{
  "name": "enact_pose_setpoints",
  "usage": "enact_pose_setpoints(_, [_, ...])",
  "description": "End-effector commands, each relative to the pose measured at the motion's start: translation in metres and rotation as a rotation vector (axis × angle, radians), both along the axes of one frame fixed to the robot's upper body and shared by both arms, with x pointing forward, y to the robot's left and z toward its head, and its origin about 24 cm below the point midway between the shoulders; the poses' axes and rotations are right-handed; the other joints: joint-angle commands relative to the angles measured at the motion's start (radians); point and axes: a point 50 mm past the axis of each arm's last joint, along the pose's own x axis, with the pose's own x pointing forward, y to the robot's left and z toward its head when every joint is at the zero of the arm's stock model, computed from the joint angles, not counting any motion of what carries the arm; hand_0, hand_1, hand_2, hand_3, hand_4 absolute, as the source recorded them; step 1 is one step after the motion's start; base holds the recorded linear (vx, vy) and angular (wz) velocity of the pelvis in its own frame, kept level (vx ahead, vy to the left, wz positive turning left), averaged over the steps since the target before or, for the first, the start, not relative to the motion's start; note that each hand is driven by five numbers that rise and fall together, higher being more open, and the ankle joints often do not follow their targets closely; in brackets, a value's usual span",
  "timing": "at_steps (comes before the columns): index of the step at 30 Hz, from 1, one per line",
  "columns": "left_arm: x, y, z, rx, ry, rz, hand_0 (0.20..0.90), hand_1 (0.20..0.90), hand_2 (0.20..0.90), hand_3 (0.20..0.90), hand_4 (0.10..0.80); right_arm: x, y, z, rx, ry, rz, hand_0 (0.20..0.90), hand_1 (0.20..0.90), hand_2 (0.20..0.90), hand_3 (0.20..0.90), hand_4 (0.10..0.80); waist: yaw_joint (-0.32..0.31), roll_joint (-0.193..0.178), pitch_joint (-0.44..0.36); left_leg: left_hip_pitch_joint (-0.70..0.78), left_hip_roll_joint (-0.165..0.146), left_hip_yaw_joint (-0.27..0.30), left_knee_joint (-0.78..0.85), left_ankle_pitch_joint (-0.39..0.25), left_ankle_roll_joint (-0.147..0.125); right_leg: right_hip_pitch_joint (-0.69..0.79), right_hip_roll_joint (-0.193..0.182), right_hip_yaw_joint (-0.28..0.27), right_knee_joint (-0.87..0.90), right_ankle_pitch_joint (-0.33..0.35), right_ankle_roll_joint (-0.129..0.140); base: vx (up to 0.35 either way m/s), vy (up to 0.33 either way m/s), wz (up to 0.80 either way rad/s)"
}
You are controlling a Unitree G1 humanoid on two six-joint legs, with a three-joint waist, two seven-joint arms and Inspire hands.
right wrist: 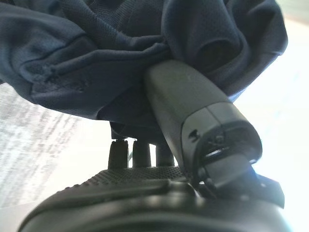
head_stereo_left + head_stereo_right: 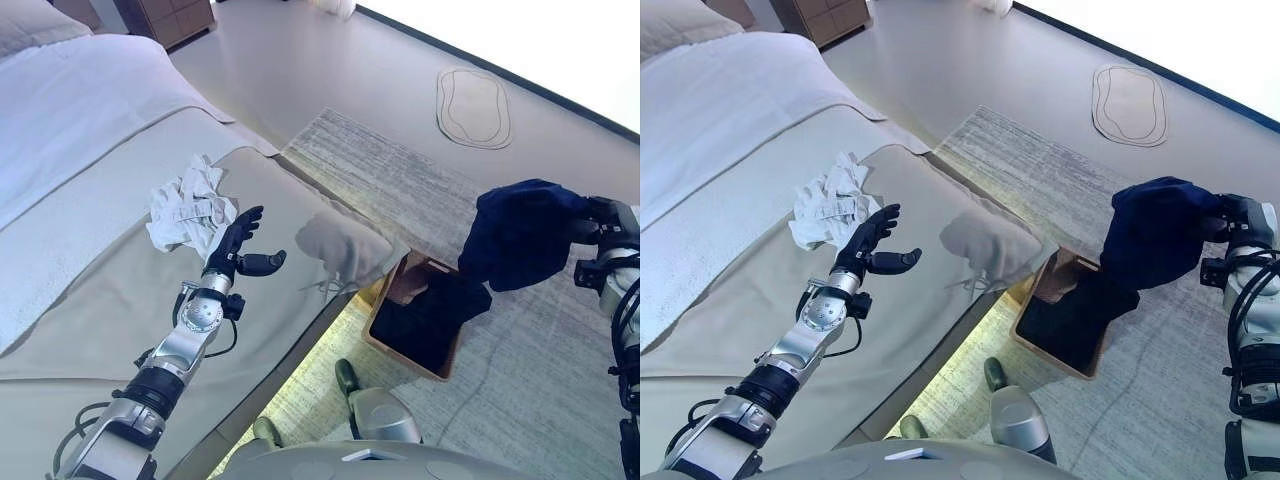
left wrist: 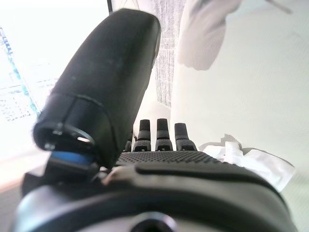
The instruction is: Pick up the clothes from the bed and place them into the basket
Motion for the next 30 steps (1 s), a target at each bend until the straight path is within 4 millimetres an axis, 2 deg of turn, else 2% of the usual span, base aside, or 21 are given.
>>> enact_pose_setpoints(1, [0.005, -0.007, 0.02, 0.009, -0.124, -0.055, 0.9, 0.9, 0.9, 0.9, 0.8, 0.004, -0.007, 0.037, -0.128, -0.141, -0.002, 0.3, 0.3, 0.3, 0.2, 0.1, 0.029, -0.001, -0.1, -0.061, -0.001, -0.057, 0.154, -0.133, -0.008, -0.015, -0.025, -0.096, 0.07, -0.039, -0.011, 0.04, -0.073, -0.11])
enact_pose_setpoints(3, [0.006, -0.013, 0.02, 0.001, -0.126, -0.082, 0.9, 0.9, 0.9, 0.9, 0.8, 0.002, -0.01, 0.032, -0.115, -0.134, -0.035, 0.3, 0.3, 0.3, 0.2, 0.1, 0.023, 0.025, -0.088, -0.063, -0.005, -0.06, 0.146, -0.13, -0.013, -0.021, -0.027, -0.091, 0.064, -0.036, -0.011, 0.027, -0.038, -0.08])
enact_pose_setpoints(10, [0.007, -0.024, 0.02, -0.003, -0.123, -0.13, 0.9, 0.9, 0.9, 0.9, 0.8, 0.003, -0.009, 0.02, -0.103, -0.107, -0.053, 0.3, 0.3, 0.3, 0.2, 0.1, 0.009, 0.077, -0.063, -0.068, -0.018, -0.056, 0.111, -0.115, -0.022, -0.033, -0.031, -0.083, 0.028, -0.022, -0.003, 0.002, -0.002, 0.0])
enact_pose_setpoints(16, [0.01, -0.034, 0.024, 0.004, -0.138, -0.166, 0.9, 0.9, 0.9, 0.9, 0.8, 0.002, -0.011, -0.002, -0.127, -0.011, -0.126, 0.3, 0.3, 0.3, 0.2, 0.1, 0.01, 0.091, -0.053, -0.069, -0.023, -0.047, 0.093, -0.11, -0.021, -0.041, -0.028, -0.079, -0.008, 0.001, 0.004, 0.004, -0.045, -0.02])
enact_pose_setpoints(23, [0.015, -0.039, 0.026, 0.014, -0.136, -0.179, 0.9, 0.9, 0.9, 0.9, 0.8, 0.003, -0.009, -0.009, -0.132, -0.004, -0.107, 0.3, 0.3, 0.3, 0.2, 0.1, 0.006, 0.099, -0.045, -0.079, -0.021, -0.046, 0.104, -0.112, -0.02, -0.048, -0.025, -0.075, -0.005, 0.001, 0.002, -0.003, -0.037, -0.02])
enact_pose_setpoints(24, [0.015, -0.039, 0.026, 0.014, -0.135, -0.179, 0.9, 0.9, 0.9, 0.9, 0.8, 0.002, -0.009, -0.008, -0.137, -0.003, -0.106, 0.335, 0.335, 0.335, 0.241, 0.141, 0.005, 0.101, -0.044, -0.08, -0.022, -0.045, 0.104, -0.113, -0.02, -0.048, -0.025, -0.074, -0.006, 0.002, 0.002, 0.0, 0.0, 0.0])
enact_pose_setpoints(25, [0.015, -0.039, 0.026, 0.012, -0.136, -0.179, 0.9, 0.9, 0.9, 0.9, 0.8, 0.002, -0.01, -0.008, -0.144, -0.002, -0.108, 0.444, 0.444, 0.444, 0.367, 0.267, 0.005, 0.103, -0.043, -0.079, -0.022, -0.044, 0.104, -0.113, -0.02, -0.049, -0.025, -0.074, -0.006, 0.002, 0.002, 0.0, 0.0, 0.0])
enact_pose_setpoints(26, [0.015, -0.039, 0.026, 0.012, -0.135, -0.18, 0.9, 0.9, 0.9, 0.9, 0.8, 0.002, -0.01, -0.008, -0.15, 0.0, -0.111, 0.9, 0.9, 0.9, 0.9, 0.8, 0.005, 0.105, -0.042, -0.079, -0.021, -0.043, 0.103, -0.113, -0.021, -0.05, -0.026, -0.074, -0.007, 0.002, 0.002, 0.0, 0.0, 0.0])
enact_pose_setpoints(30, [0.014, -0.04, 0.024, 0.008, -0.133, -0.181, 0.9, 0.9, 0.9, 0.9, 0.8, 0.001, -0.011, -0.009, -0.166, 0.01, -0.117, 0.9, 0.9, 0.9, 0.9, 0.8, 0.006, 0.111, -0.041, -0.078, -0.022, -0.041, 0.097, -0.109, -0.023, -0.047, -0.025, -0.074, -0.011, 0.001, 0.003, 0.0, 0.0, 0.0])
